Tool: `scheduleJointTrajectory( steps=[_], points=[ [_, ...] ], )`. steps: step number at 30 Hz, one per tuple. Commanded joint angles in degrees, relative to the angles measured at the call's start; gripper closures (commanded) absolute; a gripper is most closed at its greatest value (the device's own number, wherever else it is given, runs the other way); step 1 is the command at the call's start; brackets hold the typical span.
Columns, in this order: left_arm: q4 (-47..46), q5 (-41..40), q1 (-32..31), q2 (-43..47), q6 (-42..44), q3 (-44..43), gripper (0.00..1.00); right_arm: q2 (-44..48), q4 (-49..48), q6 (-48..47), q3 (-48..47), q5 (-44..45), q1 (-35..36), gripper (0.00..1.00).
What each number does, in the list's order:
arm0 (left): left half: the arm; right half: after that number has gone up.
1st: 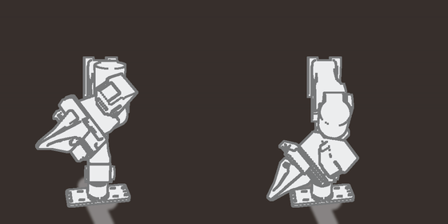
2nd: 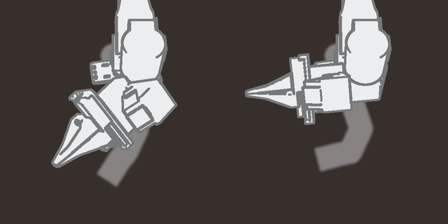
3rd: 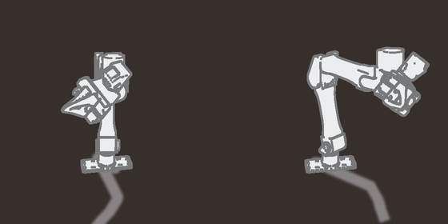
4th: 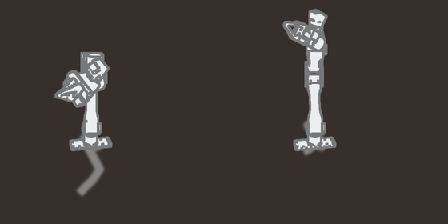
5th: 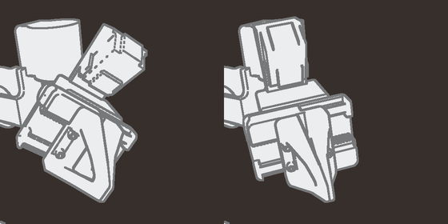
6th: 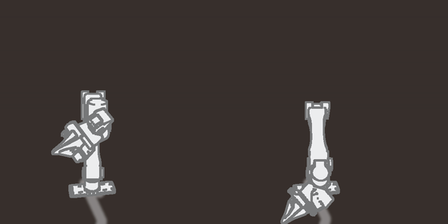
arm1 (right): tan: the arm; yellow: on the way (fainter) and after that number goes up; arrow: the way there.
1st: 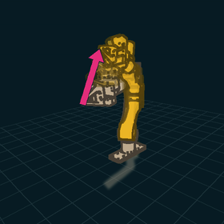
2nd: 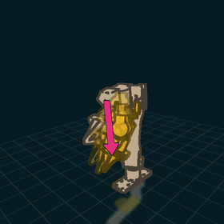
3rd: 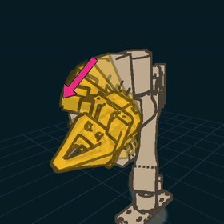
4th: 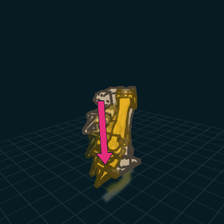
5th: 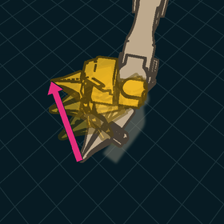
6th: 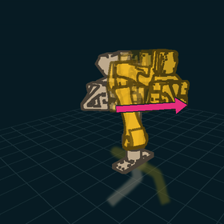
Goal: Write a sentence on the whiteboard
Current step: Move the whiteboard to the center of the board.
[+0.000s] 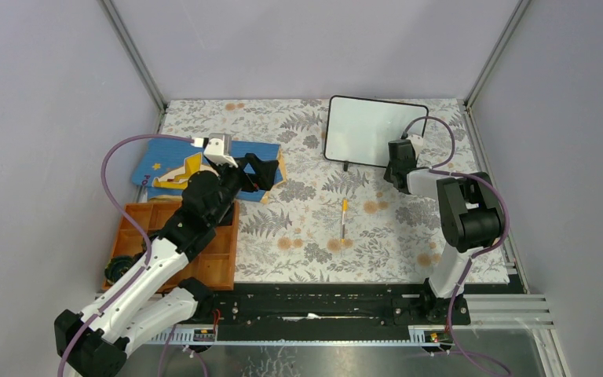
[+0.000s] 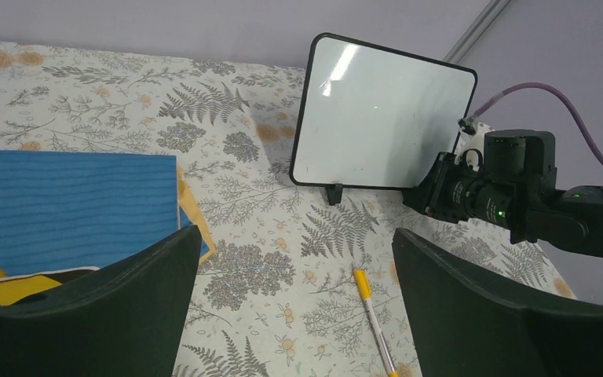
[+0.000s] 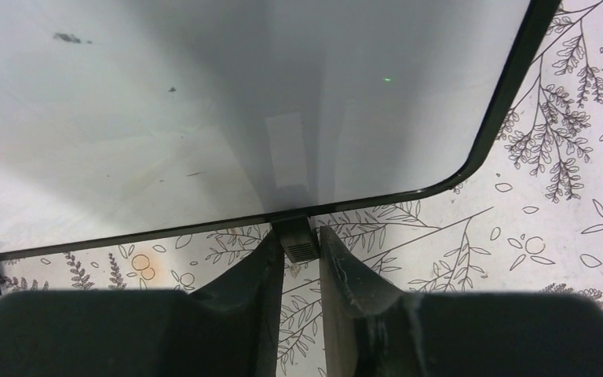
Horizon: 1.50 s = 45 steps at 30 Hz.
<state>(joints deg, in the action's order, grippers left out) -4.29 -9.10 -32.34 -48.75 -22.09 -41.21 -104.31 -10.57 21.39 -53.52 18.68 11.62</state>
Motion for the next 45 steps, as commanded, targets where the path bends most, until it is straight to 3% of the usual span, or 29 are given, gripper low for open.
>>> scheduleJointTrajectory(
  steps=[1, 14, 23, 33, 45],
  points=[
    [-2.0, 0.8, -0.5, 0.5, -0.3, 0.3, 0.01, 2.1, 0.1, -0.2, 0.4, -2.1, 1.4, 0.77],
    [-2.1, 1.5, -1.6, 1.1, -0.6, 0.4, 0.01, 7.1, 2.7, -1.6, 5.5, 1.0, 6.7, 0.82],
    [-1.8, 1.6, -2.5, 1.2, -0.6, 0.1, 0.01, 11.8, 5.0, -3.2, 10.5, 3.3, 14.3, 0.86],
    [-2.0, 2.6, -3.1, 0.2, -0.9, 0.2, 0.01, 16.2, 6.6, -3.2, 14.8, -3.1, 17.5, 0.93],
    [-1.9, 2.9, -3.4, -1.3, -0.9, 0.1, 0.01, 20.1, 5.7, -5.6, 18.1, -9.8, 19.9, 0.94]
  ],
)
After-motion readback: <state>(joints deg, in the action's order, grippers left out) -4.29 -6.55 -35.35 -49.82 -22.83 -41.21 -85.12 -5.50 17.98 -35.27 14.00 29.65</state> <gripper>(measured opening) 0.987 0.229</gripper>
